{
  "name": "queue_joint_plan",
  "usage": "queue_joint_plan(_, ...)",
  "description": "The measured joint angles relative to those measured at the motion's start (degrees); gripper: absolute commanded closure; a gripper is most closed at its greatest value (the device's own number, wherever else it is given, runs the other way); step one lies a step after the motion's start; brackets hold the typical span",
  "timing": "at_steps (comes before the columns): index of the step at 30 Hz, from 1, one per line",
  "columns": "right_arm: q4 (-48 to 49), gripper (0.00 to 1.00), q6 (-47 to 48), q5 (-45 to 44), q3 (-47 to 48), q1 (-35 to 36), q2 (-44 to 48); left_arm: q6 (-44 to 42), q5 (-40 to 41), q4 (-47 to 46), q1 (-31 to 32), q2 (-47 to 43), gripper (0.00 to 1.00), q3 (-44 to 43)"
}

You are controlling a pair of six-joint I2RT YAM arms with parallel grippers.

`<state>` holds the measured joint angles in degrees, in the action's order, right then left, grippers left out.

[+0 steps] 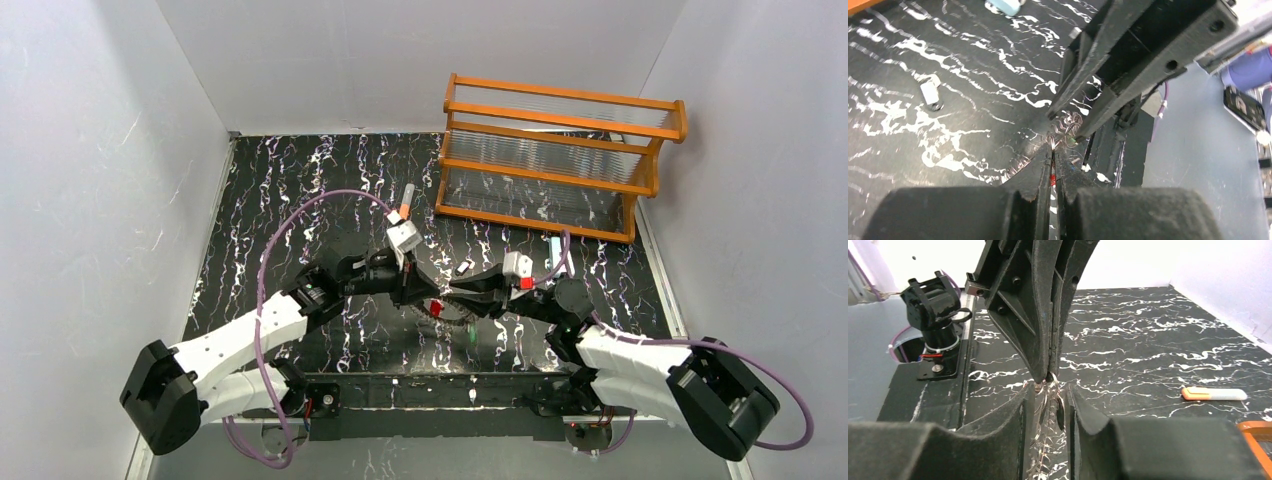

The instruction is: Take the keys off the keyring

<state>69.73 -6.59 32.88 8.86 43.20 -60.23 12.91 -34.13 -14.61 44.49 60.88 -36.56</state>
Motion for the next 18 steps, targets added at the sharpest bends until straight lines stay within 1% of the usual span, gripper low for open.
queue_joint_plan(5,-8.3,0.55,3.6,-2.5,0.9,0.0,4.5,5.6,8.3,9.7,0.0,-2.3,1.00,-3.1)
queue_joint_plan(8,-12.1,0.50,4.6,-3.5,1.0,0.0,5.1,8.2,12.5,16.9,0.0,-2.4,1.00,-6.0)
queue_joint_plan(13,-13.9,0.46,6.8,-4.2,2.5,0.7,1.1,12.0,15.4,23.1,0.0,-2.4,1.00,-7.9)
queue_joint_plan(18,-14.2,0.43,9.0,-5.5,3.5,3.6,-3.3,18.1,19.0,27.3,0.0,-1.7,1.00,-9.0)
